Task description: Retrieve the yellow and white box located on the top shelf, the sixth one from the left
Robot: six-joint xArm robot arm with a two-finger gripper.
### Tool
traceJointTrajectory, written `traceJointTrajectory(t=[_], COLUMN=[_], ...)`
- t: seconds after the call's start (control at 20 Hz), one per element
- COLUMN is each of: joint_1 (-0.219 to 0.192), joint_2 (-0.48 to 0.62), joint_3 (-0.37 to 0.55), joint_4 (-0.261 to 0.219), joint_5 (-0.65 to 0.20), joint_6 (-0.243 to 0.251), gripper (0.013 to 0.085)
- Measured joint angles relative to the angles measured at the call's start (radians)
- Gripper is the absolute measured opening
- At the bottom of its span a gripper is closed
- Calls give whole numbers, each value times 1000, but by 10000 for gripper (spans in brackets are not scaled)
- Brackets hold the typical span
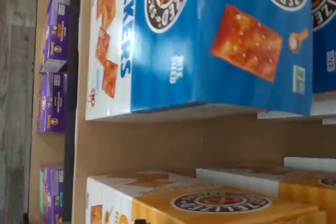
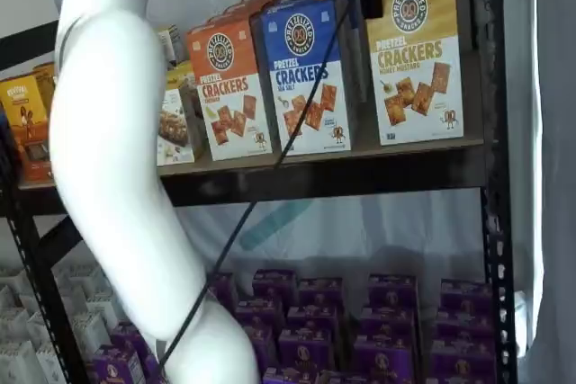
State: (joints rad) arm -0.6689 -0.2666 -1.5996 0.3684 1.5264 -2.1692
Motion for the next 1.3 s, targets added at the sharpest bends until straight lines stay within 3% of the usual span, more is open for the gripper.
traceJointTrajectory(t=[0.25,0.9,1.3], joint_1=[14,35,72], joint_2=[26,163,170], joint_3=[-15,-236,-250], joint_4=[-30,-136,-209], joint_5=[-18,218,246], joint_6=[-1,37,50], gripper=[850,850,850])
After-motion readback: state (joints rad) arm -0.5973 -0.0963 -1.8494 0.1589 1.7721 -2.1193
